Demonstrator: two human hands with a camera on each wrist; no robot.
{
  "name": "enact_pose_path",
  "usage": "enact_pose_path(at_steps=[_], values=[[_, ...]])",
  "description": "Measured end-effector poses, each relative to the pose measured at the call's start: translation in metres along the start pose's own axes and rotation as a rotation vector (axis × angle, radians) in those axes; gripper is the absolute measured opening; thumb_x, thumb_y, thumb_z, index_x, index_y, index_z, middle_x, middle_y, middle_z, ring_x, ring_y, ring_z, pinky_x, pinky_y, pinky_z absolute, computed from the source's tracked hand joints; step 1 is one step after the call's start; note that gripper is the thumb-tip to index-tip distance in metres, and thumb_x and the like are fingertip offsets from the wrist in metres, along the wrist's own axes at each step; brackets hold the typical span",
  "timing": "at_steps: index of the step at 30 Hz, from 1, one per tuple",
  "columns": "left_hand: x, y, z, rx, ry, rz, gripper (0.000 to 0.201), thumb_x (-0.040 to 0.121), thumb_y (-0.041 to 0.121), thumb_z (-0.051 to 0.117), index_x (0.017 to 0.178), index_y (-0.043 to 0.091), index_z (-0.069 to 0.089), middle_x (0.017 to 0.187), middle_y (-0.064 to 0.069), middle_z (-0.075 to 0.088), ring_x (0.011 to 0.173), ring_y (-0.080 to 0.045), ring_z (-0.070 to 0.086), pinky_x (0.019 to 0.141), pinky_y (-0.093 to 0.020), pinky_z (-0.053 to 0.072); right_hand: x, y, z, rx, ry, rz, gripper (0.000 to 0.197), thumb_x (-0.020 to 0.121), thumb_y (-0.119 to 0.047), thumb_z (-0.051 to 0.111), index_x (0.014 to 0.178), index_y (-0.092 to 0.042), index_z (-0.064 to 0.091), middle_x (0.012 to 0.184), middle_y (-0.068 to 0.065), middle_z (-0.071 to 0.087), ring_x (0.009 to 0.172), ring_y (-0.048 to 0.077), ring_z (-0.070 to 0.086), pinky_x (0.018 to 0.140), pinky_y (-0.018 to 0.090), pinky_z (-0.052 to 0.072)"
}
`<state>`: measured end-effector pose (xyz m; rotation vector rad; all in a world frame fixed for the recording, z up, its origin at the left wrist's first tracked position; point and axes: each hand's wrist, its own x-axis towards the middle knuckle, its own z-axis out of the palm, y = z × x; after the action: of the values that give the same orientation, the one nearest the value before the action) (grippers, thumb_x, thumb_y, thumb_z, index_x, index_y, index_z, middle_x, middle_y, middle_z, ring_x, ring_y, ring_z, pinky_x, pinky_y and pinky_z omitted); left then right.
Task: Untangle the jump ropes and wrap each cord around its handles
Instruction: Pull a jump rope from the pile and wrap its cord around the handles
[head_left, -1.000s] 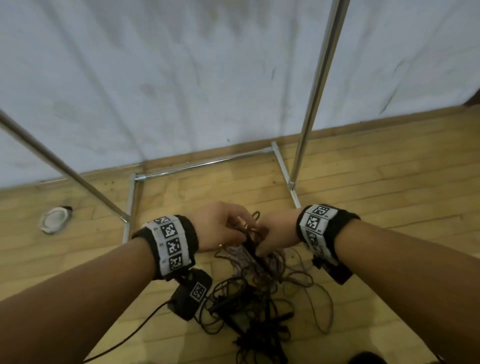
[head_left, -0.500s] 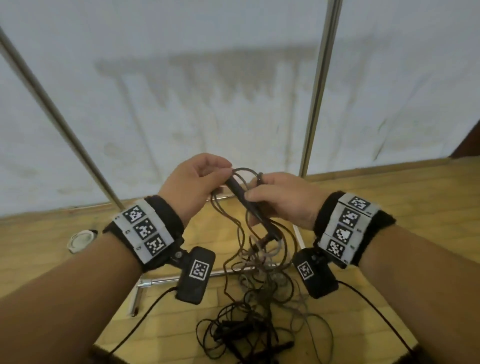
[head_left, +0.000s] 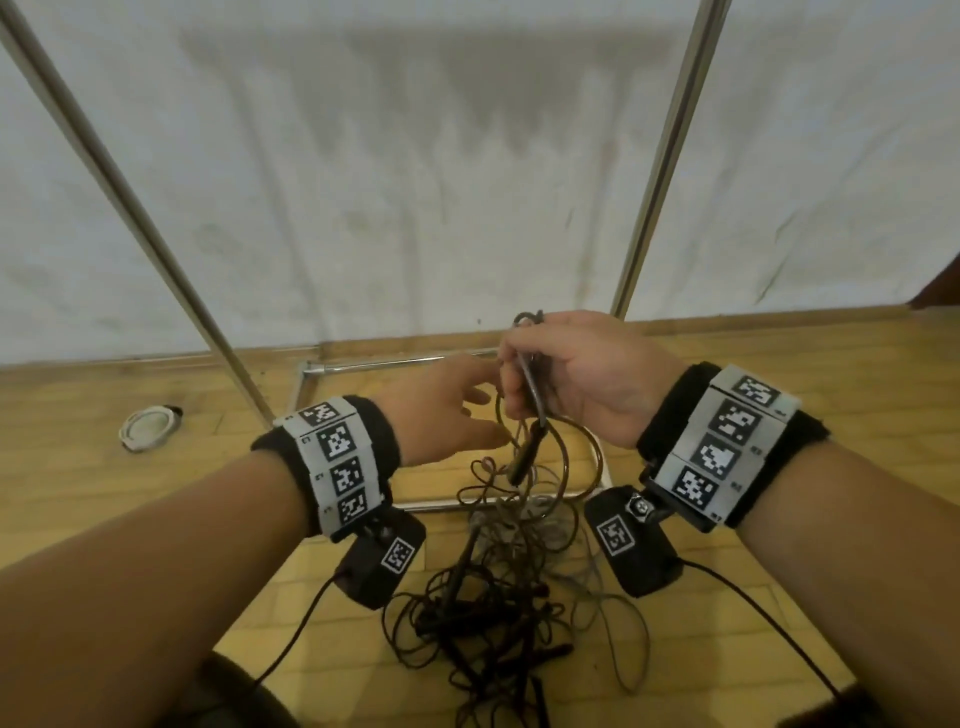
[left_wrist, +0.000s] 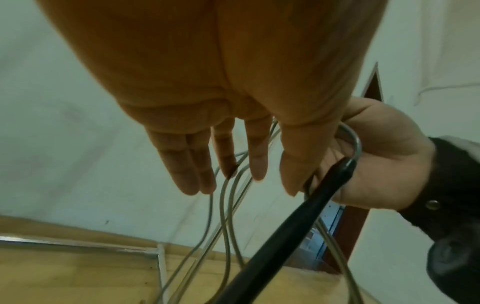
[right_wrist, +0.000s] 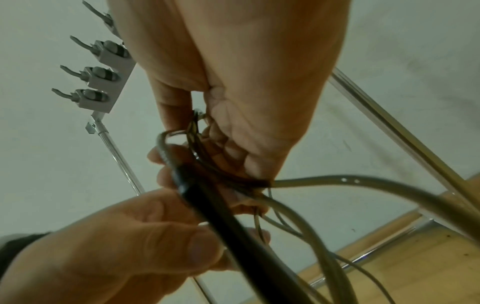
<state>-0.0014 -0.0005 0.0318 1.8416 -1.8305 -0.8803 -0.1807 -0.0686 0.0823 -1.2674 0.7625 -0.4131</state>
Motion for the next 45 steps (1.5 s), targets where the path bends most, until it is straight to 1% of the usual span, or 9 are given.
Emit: enact_pose_path(at_steps=[5,9,14,18,22,26,30,34,45], values=[[0.000,-0.006,-0.002,-0.323,-0.123,-0.039,0.053,0.063,0.054,0.084,0.115,0.053,0.070,0.126,0.014,0.074,0.128,-0.013,0.064,0.117,-0.055,0.042,0.016,0.002,0.003,-0.002,0.041,0.015,0.033,0.102,-0.020,0.059,0.118,0.009,0.064,0.084,0.015,0.063,0.073,0.030,0.065,0.065,0.035,0.060],[0.005,-0.019,-0.006,-0.167,-0.039,-0.110,0.046,0.067,0.070,0.072,0.106,0.045,0.075,0.113,0.013,0.077,0.113,-0.012,0.070,0.109,-0.051,0.049,0.034,0.009,-0.001,-0.008,0.036,0.040,0.033,0.101,-0.021,0.062,0.117,0.008,0.064,0.085,0.016,0.063,0.077,0.031,0.066,0.078,0.042,0.062],[0.010,-0.038,-0.018,-0.278,0.162,-0.139,0.017,0.093,0.041,0.061,0.088,0.040,0.078,0.107,-0.004,0.077,0.106,-0.028,0.071,0.102,-0.057,0.055,0.053,0.016,-0.023,-0.112,0.098,-0.009,0.024,0.098,-0.020,0.065,0.104,0.002,0.070,0.078,0.015,0.069,0.075,0.030,0.072,0.073,0.038,0.063],[0.010,-0.043,-0.030,-0.556,0.241,-0.110,0.026,0.087,0.028,0.053,0.075,0.032,0.075,0.093,-0.009,0.078,0.095,-0.030,0.075,0.100,-0.055,0.058,0.063,0.023,-0.041,-1.030,-0.018,0.061,0.033,0.101,-0.042,0.058,0.094,-0.015,0.074,0.092,0.004,0.077,0.089,0.021,0.072,0.088,0.038,0.056],[0.009,-0.035,-0.034,-0.683,0.130,-0.065,0.027,0.089,0.022,0.050,0.074,0.026,0.072,0.066,-0.003,0.062,0.065,-0.026,0.065,0.089,-0.058,0.060,0.065,0.025,-0.039,-1.584,-0.340,0.296,0.048,0.098,-0.063,0.049,0.122,-0.026,0.070,0.113,0.000,0.073,0.105,0.019,0.067,0.099,0.044,0.052],[0.007,-0.017,-0.031,-0.691,0.009,-0.005,0.020,0.089,0.021,0.053,0.075,0.016,0.068,0.058,0.000,0.049,0.053,-0.019,0.049,0.059,-0.035,0.054,0.063,0.013,-0.024,-1.236,-0.323,0.104,0.046,0.096,-0.050,0.062,0.139,-0.033,0.056,0.135,-0.012,0.063,0.126,0.011,0.058,0.111,0.039,0.043],[0.006,-0.004,-0.034,-0.770,-0.032,0.053,0.031,0.096,0.030,0.059,0.068,0.018,0.064,0.053,0.005,0.038,0.045,-0.013,0.035,0.046,-0.023,0.037,0.055,0.002,-0.005,-0.715,-0.242,-0.135,0.022,0.099,-0.018,0.064,0.118,-0.010,0.069,0.115,0.006,0.075,0.111,0.017,0.068,0.103,0.034,0.051],[0.002,0.004,-0.047,-0.925,0.040,0.123,0.039,0.103,0.037,0.057,0.069,0.020,0.065,0.052,0.009,0.036,0.043,-0.011,0.032,0.044,-0.022,0.036,0.043,0.002,0.002,-0.510,-0.224,-0.105,0.027,0.106,-0.020,0.053,0.109,0.004,0.066,0.093,0.015,0.076,0.093,0.027,0.075,0.086,0.032,0.059],[-0.059,0.017,-0.137,-1.509,0.549,0.326,0.040,0.108,0.036,0.051,0.078,0.016,0.068,0.056,0.010,0.035,0.047,-0.005,0.032,0.049,-0.021,0.033,0.019,0.087,-0.065,-1.289,-0.248,0.291,0.048,0.107,-0.046,0.039,0.094,-0.021,0.077,0.101,-0.009,0.072,0.099,0.011,0.064,0.094,0.031,0.046]])
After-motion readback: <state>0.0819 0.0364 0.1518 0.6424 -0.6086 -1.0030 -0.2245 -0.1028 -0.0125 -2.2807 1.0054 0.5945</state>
